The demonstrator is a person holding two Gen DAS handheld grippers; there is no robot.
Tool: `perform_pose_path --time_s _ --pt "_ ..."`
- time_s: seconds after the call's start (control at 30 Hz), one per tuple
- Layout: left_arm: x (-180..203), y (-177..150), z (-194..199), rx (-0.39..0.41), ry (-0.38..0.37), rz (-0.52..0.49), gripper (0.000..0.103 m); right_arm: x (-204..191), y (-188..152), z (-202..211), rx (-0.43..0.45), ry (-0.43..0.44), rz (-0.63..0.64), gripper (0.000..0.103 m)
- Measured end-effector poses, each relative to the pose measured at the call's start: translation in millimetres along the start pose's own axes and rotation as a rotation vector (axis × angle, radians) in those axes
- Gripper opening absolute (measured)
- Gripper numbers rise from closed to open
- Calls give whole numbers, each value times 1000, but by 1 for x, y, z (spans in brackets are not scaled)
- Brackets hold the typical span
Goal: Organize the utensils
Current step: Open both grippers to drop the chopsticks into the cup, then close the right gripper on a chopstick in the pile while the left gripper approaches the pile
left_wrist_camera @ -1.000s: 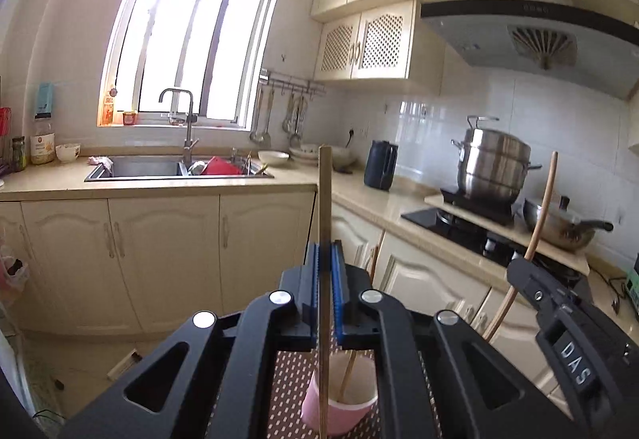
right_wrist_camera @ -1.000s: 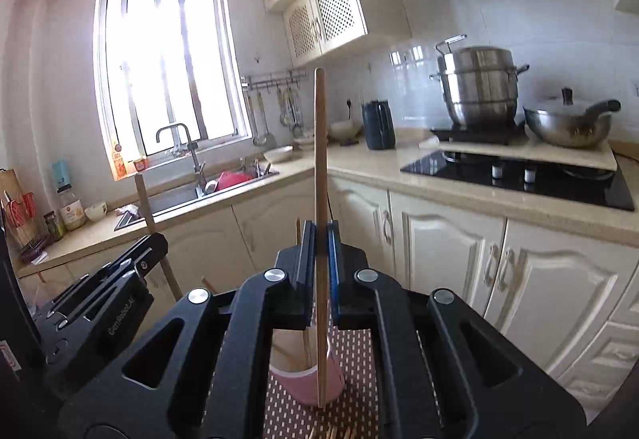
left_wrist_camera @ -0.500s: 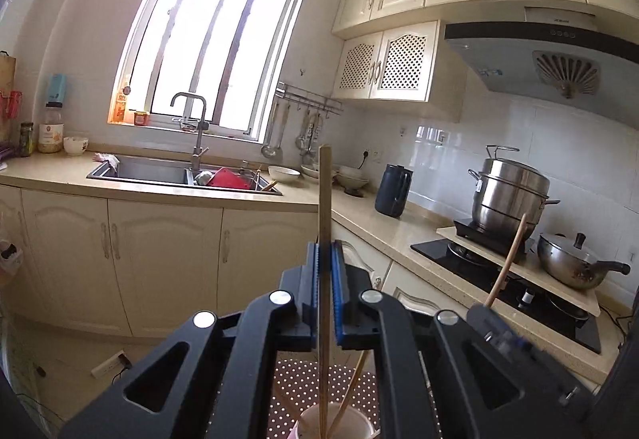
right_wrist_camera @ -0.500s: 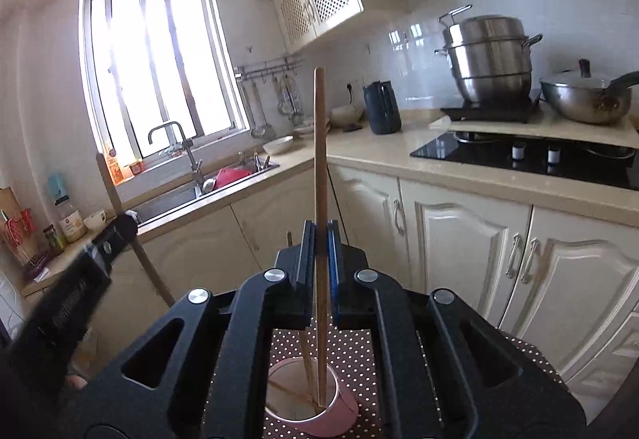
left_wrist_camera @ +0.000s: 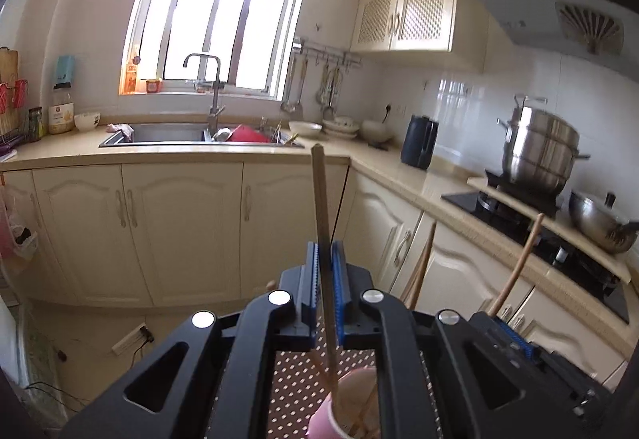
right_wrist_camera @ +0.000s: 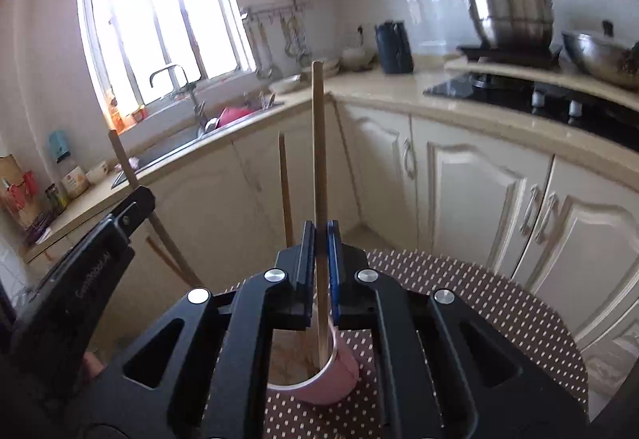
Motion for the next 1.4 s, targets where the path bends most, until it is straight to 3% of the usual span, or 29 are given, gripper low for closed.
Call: perform_pose_path --time_s 0.07,0.1,0.13,0.17,0.23,0.27,0.3,0.43,0.9,1.4 --pt "0 -6 0 -14 -14 -27 8 1 -4 1 -12 -1 8 7" --pt "-1 -8 1 -16 -14 -37 14 1 -6 3 -17 -5 18 7" --pt "-2 -10 2 -13 -9 -45 31 1 -9 4 -26 -9 29 7" --pt "-5 -12 4 -8 7 -52 41 1 -11 7 -33 -14 33 10" --pt "-10 -16 8 -8 16 -54 46 3 -17 13 -37 -33 36 26" --pt "-11 -17 10 -13 15 -57 46 4 -19 17 -33 -49 36 56" --pt "-12 -19 12 -17 16 -63 46 5 -20 21 -25 -67 37 72" --pt "-21 -26 21 -29 28 -86 46 6 -22 38 15 -135 75 72" --pt "-41 -45 64 -42 10 -126 50 -3 -41 81 9 -147 76 77" --pt "-60 -91 86 -130 -25 -202 58 1 -93 98 -94 -172 45 84"
Point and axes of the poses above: each gripper's, at about its wrist camera, not at the fingertips, and z roughly against the way its jaws point, x to its right, y to its top, the point moved 7 cm from there along -z, roughly the way its jaws point, and after that the axes turned 9 degrees about y, right-handed, at the moved point
